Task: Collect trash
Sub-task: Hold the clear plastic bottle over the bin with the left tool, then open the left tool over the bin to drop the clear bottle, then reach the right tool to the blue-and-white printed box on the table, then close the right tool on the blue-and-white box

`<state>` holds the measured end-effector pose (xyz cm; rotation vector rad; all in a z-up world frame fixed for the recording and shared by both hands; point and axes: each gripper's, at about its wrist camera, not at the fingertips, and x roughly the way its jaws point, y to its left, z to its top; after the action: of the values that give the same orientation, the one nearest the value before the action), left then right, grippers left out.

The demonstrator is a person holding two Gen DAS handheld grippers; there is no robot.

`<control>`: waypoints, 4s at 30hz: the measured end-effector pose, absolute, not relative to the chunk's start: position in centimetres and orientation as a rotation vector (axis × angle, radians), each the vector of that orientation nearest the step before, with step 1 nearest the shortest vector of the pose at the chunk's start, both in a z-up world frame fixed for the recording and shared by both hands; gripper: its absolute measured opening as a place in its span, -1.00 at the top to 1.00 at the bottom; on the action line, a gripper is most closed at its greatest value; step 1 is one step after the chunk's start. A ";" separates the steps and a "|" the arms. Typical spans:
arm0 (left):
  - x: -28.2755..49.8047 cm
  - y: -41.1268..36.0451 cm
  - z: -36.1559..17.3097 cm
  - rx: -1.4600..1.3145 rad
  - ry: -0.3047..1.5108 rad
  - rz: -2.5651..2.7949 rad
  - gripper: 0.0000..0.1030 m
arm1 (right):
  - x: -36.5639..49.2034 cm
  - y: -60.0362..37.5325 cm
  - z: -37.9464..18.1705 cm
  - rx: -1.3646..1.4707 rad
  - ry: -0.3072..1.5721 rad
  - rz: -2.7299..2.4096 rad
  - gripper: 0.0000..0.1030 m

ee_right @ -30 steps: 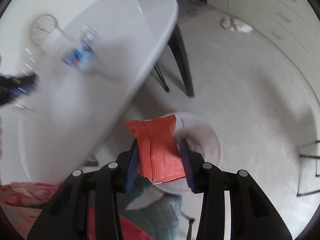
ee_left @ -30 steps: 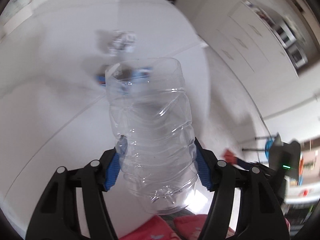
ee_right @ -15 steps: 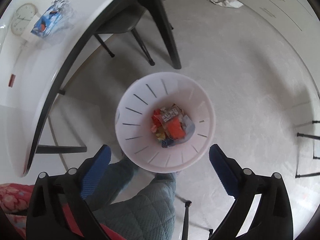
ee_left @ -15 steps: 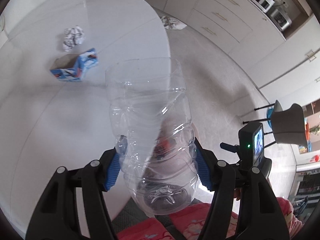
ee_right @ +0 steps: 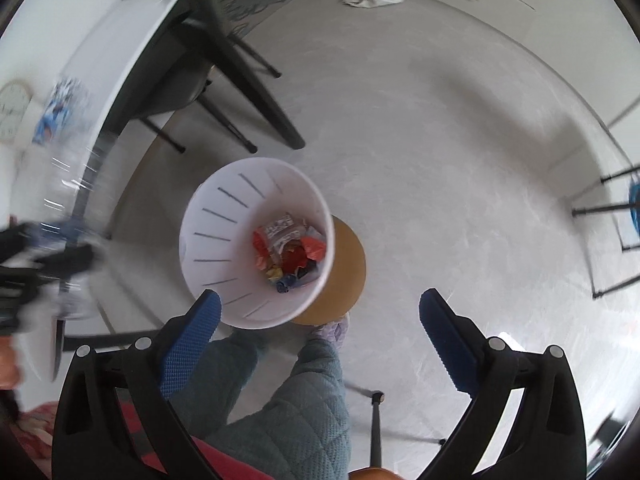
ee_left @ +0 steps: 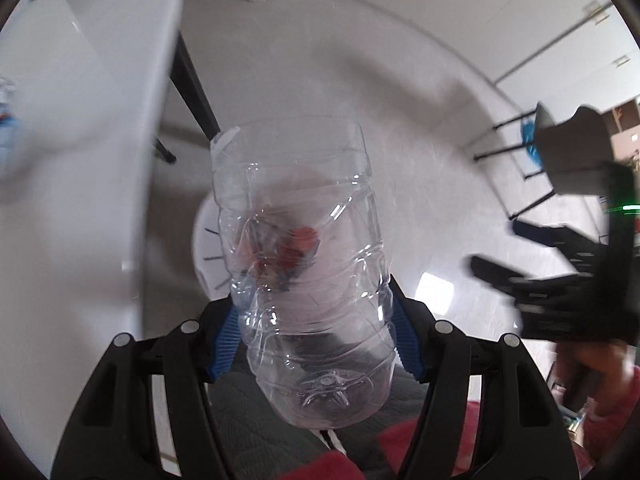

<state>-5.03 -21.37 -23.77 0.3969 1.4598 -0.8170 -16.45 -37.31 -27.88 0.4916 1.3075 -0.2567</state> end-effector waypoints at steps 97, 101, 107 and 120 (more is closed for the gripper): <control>10.5 11.9 -12.7 -0.134 1.233 -0.161 -0.85 | 18.2 -4.0 -20.4 -0.430 1.189 0.525 -0.66; 10.6 11.5 -12.7 -0.125 1.234 -0.161 -0.85 | 18.3 -5.2 -19.5 -0.377 1.173 0.520 -0.66; 10.5 11.8 -13.1 -0.129 1.249 -0.158 -0.85 | 18.7 -6.9 -17.8 -0.302 1.146 0.549 -0.69; 11.3 12.2 -13.7 -0.139 1.261 -0.141 -0.85 | 21.8 -4.6 -21.2 -0.376 1.229 0.679 -0.42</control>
<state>11.28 12.21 -13.71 -0.1389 1.2608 -0.1409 21.83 -4.56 -21.23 -0.3764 1.2290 0.6787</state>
